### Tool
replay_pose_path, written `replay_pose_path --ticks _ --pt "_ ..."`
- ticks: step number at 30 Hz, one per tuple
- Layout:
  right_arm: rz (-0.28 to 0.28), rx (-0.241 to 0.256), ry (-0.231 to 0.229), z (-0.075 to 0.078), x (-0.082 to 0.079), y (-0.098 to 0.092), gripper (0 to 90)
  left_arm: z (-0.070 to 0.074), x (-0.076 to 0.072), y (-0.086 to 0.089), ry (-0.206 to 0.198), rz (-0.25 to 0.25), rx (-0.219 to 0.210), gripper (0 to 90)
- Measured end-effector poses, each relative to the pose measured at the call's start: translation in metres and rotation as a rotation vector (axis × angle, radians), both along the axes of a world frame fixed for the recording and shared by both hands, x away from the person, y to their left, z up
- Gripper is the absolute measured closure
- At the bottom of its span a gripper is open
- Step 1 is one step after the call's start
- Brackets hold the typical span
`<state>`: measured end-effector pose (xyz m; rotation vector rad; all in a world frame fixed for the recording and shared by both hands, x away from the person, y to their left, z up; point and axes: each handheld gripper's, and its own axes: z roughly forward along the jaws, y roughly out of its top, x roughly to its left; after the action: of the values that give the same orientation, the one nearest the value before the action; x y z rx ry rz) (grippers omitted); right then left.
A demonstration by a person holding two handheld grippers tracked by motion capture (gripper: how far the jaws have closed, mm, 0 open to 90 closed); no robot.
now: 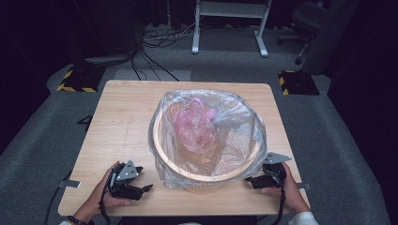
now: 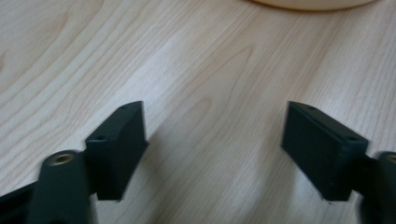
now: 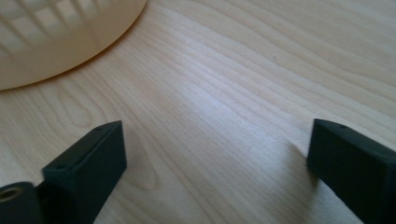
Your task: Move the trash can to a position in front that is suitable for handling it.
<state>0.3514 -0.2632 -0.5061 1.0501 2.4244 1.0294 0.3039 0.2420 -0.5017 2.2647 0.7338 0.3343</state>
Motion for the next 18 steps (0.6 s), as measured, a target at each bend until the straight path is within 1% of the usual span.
replay_pose_path --ticks 1,2,3,4,5,6,7,8,9,10,11,12,13,14,15,16,17,18 --pt "-0.003 0.002 -0.01 0.0 0.0 -0.001 11.9 0.001 0.0 -0.003 -0.013 -0.004 0.002 14.5" --pt "0.003 0.011 -0.022 0.001 0.0 -0.001 19.7 0.002 -0.001 -0.007 -0.011 -0.025 -0.006 11.5" --pt "0.015 0.019 -0.034 0.002 -0.001 -0.002 21.8 0.003 -0.002 -0.01 -0.013 -0.049 -0.017 16.0" --pt "0.012 0.022 -0.045 0.003 -0.002 -0.002 15.9 0.003 -0.002 -0.015 -0.012 -0.064 -0.016 21.6" --pt "0.01 0.021 -0.056 0.004 -0.002 -0.002 13.5 0.004 -0.004 -0.02 -0.016 -0.074 -0.008 19.9" --pt "0.008 0.031 -0.062 0.005 -0.003 -0.001 18.2 0.004 -0.005 -0.025 -0.026 -0.091 0.0 15.5" --pt "0.02 0.035 -0.071 0.007 -0.004 0.001 18.9 0.004 -0.006 -0.03 -0.034 -0.108 0.011 17.7" --pt "0.039 0.031 -0.088 0.009 -0.005 0.004 17.1 0.004 -0.007 -0.036 -0.041 -0.13 0.014 21.7" --pt "0.06 0.025 -0.108 0.012 -0.006 0.008 19.5 0.004 -0.008 -0.039 -0.046 -0.138 0.011 23.3" --pt "0.076 0.025 -0.121 0.014 -0.006 0.01 20.8 0.004 -0.007 -0.042 -0.05 -0.145 0.009 23.1" --pt "0.103 0.039 -0.137 0.016 -0.006 0.014 20.9 0.004 -0.005 -0.045 -0.056 -0.148 0.008 23.1" --pt "0.135 0.047 -0.145 0.018 -0.005 0.018 20.9 0.004 -0.002 -0.047 -0.049 -0.148 0.003 21.9" --pt "0.156 0.045 -0.149 0.019 -0.004 0.022 20.8 0.003 0.001 -0.048 -0.035 -0.15 -0.012 18.8" --pt "0.176 0.039 -0.155 0.019 -0.002 0.026 20.9 0.003 0.003 -0.05 -0.028 -0.155 -0.018 16.7" --pt "0.197 0.04 -0.168 0.02 0.0 0.03 21.5 0.003 0.004 -0.051 -0.033 -0.155 -0.023 15.9" --pt "0.21 0.052 -0.173 0.021 0.001 0.032 21.8 0.003 0.005 -0.052 -0.036 -0.168 -0.038 15.9" --pt "0.234 0.072 -0.185 0.021 0.002 0.034 22.1 0.003 0.006 -0.053 -0.028 -0.178 -0.042 15.8" --pt "0.244 0.073 -0.192 0.021 0.002 0.036 22.6 0.003 0.006 -0.055 -0.029 -0.183 -0.039 15.8"
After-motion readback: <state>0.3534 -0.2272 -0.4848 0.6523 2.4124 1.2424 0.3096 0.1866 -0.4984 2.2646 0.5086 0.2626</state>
